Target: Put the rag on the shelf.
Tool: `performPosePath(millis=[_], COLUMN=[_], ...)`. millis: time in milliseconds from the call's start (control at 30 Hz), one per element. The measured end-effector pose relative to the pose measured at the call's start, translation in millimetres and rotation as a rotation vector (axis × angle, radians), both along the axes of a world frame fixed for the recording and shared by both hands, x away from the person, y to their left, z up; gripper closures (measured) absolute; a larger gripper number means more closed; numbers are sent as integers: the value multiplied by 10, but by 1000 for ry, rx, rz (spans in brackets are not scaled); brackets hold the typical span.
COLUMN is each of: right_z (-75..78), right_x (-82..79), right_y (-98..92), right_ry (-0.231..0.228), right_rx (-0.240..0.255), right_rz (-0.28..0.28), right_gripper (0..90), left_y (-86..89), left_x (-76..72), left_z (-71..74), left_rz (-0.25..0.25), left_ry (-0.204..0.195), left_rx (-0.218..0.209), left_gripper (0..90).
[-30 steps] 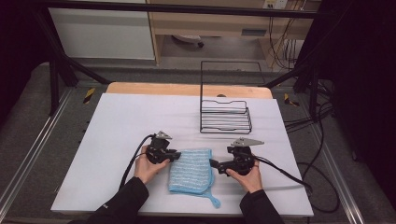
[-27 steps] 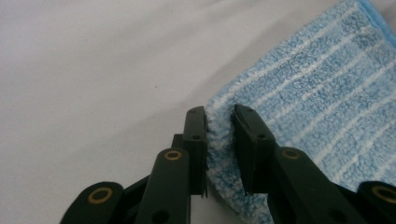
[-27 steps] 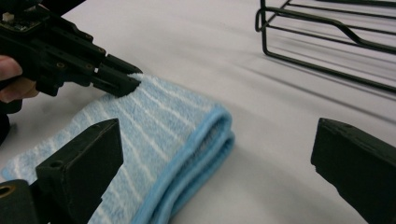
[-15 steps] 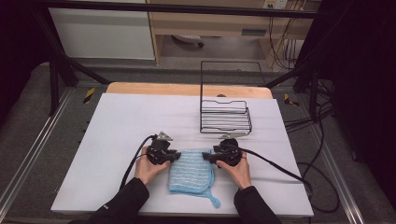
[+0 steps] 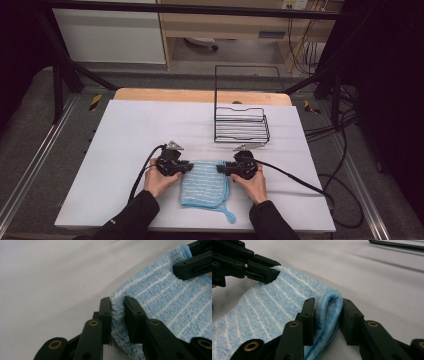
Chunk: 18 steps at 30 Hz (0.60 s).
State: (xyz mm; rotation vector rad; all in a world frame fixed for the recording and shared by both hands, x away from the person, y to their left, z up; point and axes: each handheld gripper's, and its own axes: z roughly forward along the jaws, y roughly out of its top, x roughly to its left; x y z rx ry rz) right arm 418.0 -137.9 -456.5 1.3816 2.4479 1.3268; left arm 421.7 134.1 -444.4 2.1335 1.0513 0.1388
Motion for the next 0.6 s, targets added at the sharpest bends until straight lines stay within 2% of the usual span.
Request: performPosePath(millis=[133,333,433,600], right_z=[17,41,78,174], right_x=[-2,-6,-20,-64], right_y=[-6,-15,-23,-48], right_ry=[20,33,25,1], right_rx=[16,34,52,96], right_rz=[8,2,-3,-9], right_gripper=[764,793,795,794], left_y=[9,44,64,101], left_x=[-3,-3,-17,-63], left_z=[8,39,68,170], left_rz=[-9,-14,-16,-11], left_ry=[-1,8,0,-43], left_rx=[-4,-25,-30,-55], left_gripper=[783,810,814,814])
